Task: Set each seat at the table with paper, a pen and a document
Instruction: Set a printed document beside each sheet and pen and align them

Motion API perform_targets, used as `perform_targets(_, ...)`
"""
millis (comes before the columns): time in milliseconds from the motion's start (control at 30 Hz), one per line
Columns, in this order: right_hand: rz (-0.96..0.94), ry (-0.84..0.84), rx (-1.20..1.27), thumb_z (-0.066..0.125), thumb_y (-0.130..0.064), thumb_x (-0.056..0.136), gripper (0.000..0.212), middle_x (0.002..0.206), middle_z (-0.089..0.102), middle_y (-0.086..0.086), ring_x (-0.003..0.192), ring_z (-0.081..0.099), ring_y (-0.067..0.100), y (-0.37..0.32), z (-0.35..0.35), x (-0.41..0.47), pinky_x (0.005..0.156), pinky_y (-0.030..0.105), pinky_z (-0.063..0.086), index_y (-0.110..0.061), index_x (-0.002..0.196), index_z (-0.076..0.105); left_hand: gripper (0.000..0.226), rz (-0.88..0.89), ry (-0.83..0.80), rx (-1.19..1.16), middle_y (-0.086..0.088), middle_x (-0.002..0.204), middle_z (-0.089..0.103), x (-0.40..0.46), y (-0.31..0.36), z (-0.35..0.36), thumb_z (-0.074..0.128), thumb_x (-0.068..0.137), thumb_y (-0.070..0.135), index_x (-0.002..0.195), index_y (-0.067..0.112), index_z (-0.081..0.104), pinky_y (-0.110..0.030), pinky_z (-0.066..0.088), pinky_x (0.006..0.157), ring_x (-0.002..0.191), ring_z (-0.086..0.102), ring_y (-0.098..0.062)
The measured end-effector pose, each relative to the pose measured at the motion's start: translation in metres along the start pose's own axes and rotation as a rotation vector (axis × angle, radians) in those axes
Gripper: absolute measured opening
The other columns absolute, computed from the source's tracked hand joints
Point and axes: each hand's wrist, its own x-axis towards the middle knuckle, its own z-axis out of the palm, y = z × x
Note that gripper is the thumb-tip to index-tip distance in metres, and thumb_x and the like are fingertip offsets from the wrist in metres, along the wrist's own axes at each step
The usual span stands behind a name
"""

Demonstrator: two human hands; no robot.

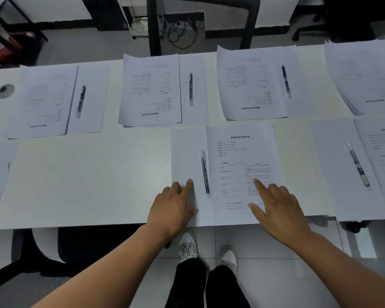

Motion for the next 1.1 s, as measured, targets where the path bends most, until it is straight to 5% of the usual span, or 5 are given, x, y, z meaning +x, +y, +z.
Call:
perform_targets(367, -0.003, -0.029, -0.028, 0.044, -0.057, 0.1, 0.075, 0.119, 0.068, 0.011, 0.099, 0.062, 0.03, 0.021, -0.003, 0.001, 0.083, 0.045, 0.056, -0.012, 0.16, 0.046, 0.077, -0.009, 0.014, -0.036, -0.007, 0.131, 0.055, 0.001, 0.004, 0.001, 0.061, 0.105, 0.052, 0.167, 0.025, 0.024, -0.042, 0.051, 0.094, 0.111, 0.055, -0.03)
perform_targets(767, 0.01, -0.074, -0.027, 0.045, -0.057, 0.102, 0.074, 0.121, 0.068, 0.01, 0.102, 0.061, 0.03, 0.023, -0.008, -0.001, 0.086, 0.046, 0.056, -0.013, 0.161, 0.044, 0.081, -0.012, 0.012, -0.057, -0.007, 0.138, 0.054, 0.0, 0.004, 0.0, 0.06, 0.106, 0.052, 0.171, 0.026, 0.019, -0.042, 0.05, 0.101, 0.119, 0.054, -0.03)
perform_targets(1100, 0.009, -0.088, -0.02, 0.054, -0.054, 0.103, 0.072, 0.125, 0.068, 0.009, 0.105, 0.061, 0.03, 0.023, -0.01, 0.0, 0.088, 0.046, 0.056, -0.015, 0.162, 0.042, 0.073, 0.011, 0.015, -0.102, -0.005, 0.121, 0.051, 0.008, 0.02, -0.012, 0.07, 0.098, 0.033, 0.161, 0.027, 0.032, -0.043, 0.055, 0.089, 0.103, 0.06, -0.032)
